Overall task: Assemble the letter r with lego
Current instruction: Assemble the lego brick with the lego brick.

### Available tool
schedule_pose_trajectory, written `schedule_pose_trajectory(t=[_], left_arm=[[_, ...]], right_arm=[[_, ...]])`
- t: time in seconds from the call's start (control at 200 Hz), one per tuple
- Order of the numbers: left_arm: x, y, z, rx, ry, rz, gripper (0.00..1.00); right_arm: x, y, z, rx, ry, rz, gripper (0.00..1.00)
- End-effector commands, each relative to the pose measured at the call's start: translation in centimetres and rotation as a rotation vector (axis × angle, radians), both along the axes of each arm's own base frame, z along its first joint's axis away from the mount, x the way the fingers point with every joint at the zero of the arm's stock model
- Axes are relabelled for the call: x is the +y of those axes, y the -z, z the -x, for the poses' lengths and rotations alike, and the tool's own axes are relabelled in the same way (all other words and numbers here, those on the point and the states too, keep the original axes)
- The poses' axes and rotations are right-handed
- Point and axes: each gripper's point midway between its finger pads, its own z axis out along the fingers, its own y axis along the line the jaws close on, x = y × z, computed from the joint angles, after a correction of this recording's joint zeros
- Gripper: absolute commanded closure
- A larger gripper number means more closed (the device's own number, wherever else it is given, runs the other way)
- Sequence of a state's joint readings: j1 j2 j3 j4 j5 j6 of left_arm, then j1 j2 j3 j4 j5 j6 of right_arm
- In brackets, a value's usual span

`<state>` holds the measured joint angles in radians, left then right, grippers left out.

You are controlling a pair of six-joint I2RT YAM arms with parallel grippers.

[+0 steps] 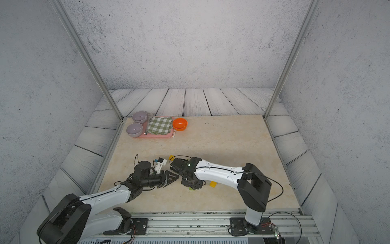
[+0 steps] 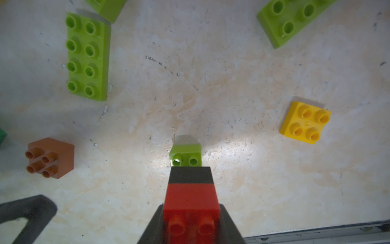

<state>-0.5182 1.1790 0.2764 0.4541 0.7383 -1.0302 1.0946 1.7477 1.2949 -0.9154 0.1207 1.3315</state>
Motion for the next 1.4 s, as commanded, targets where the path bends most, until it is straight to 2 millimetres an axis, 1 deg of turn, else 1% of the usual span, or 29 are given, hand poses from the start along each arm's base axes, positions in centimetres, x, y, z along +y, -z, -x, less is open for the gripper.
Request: schedule_pose_trajectory(t=[0.0,0.595,1.076,1.396], left_arm=[[0.1,-0.4,0.2,-0.015,0.016,0.015,0.57],[0.0,-0.3,0.5,-0.014,0.044,0.002,0.57],[-0.2,-0.4,0.4,-0.014,0.053,0.002,0.57],[-0.1,-0.4,0.5,-0.018,0.056,-0.005,0.57]], right_arm=[[0.3,0.2,0.3,0.021,0.001,0.009,1.0],[0.7,0.5,-0.2,0.021,-0.007,0.036,1.0],[0.0,0.8,-0.5,0.027,-0.006,0.069,1.0],[0.2,1.4,-0.6,0.039,-0.011,0.068,1.0]])
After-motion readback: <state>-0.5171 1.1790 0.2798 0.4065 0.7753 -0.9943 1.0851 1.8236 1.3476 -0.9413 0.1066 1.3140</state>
